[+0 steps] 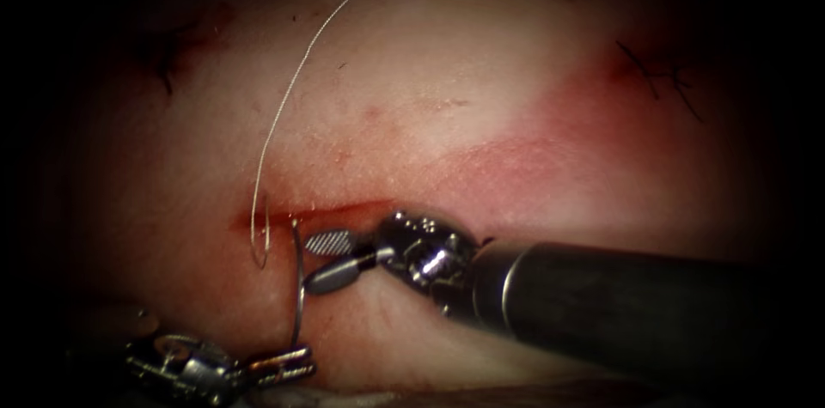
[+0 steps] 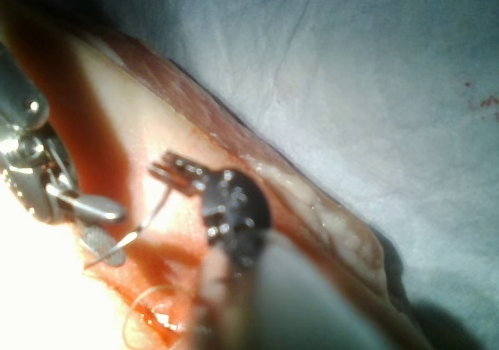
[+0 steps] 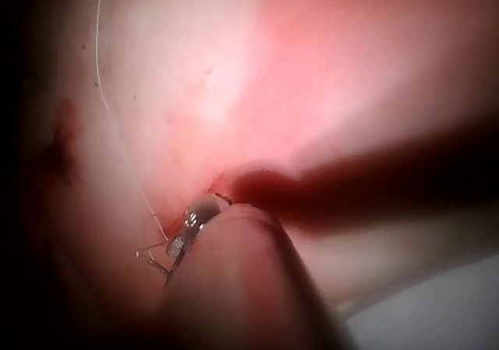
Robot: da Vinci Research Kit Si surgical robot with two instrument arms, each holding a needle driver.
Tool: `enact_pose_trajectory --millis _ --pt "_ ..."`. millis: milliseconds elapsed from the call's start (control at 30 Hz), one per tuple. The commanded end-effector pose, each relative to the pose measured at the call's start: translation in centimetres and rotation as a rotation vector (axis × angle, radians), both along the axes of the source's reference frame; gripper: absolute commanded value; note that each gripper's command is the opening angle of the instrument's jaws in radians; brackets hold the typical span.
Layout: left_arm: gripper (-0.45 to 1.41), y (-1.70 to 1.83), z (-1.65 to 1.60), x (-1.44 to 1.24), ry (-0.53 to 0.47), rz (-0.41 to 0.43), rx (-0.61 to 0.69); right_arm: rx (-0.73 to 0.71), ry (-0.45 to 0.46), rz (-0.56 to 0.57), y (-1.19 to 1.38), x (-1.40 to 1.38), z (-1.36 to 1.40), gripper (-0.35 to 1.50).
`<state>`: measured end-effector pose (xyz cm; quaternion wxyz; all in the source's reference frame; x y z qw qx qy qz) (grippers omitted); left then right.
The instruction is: Wound Closure
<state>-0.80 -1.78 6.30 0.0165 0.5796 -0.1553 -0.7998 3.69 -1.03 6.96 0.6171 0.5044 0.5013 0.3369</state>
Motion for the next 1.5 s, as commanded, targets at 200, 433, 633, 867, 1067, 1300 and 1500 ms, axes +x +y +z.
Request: enact_pose_trajectory --millis 200,433,633,867,1067,1300,1500 --pt "-0.45 -0.07 0.07 -0.05 -0.001 0.004 0.000 0.047 0.020 -0.006 -0.11 0.19 0.07 0.95" --pt "-0.45 -0.08 0.06 -0.05 -0.004 0.002 -0.007 0.055 0.047 -0.025 -0.15 0.22 0.10 -0.35" --pt "-0.45 -0.09 0.03 -0.07 -0.011 0.001 -0.008 0.056 0.043 -0.003 -0.13 0.23 0.17 -0.35" --pt "-0.45 -0.10 0.01 -0.11 -0.018 -0.001 -0.009 0.055 0.030 0.028 -0.06 0.18 0.20 -0.35" --pt "1.04 0.07 -0.05 -0.08 -0.059 -0.061 0.119 0.054 0.018 0.046 0.01 0.10 0.23 -0.35" --pt "1.23 0.13 -0.17 0.27 -0.089 -0.057 0.194 -0.058 0.002 0.055 0.25 -0.16 0.14 -0.35" --pt "0.96 0.15 0.18 0.36 -0.097 -0.060 0.234 -0.313 0.007 0.055 0.51 -0.24 -0.26 -0.35"
